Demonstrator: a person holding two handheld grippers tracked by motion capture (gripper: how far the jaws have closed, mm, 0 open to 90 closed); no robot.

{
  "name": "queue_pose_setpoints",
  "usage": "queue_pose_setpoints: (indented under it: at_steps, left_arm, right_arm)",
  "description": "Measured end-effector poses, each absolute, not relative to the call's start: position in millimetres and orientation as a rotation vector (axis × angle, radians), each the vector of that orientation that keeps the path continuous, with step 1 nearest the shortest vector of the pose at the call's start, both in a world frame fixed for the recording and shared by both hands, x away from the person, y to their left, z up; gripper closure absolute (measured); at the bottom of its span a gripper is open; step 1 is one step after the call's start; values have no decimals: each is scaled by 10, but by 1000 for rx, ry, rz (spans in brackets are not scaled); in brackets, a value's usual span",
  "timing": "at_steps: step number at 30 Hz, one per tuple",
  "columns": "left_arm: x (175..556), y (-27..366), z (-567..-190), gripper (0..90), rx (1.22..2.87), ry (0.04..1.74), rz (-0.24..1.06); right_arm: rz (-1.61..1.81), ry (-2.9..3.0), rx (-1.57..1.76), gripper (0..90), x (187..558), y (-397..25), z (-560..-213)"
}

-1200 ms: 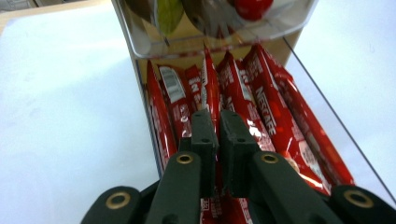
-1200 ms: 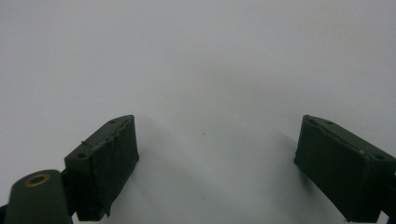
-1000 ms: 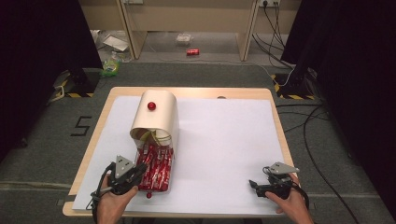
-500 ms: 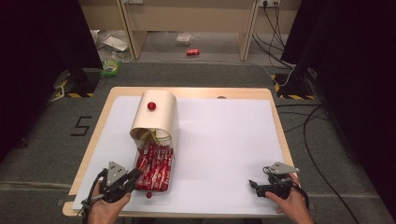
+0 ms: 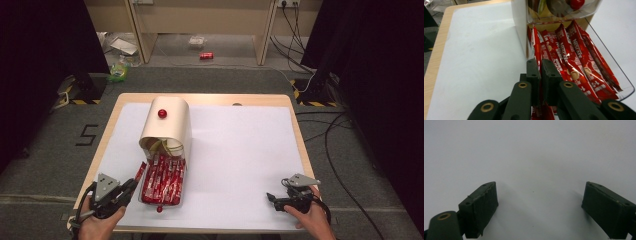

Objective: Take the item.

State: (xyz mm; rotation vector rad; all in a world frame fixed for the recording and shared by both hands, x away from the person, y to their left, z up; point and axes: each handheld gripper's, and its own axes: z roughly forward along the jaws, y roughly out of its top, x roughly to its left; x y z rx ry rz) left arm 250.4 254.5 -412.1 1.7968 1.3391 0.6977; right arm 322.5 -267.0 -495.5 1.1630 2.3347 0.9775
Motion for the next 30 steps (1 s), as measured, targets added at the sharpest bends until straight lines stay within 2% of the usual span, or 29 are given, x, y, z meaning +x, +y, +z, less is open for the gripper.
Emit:
queue_pose_setpoints:
  at_steps: [30]
  left_arm:
    - [2636, 2914, -4310, 842, 1697, 1464, 745]
  right_arm:
    - [977, 2335, 1164, 132, 3225, -2670, -4955]
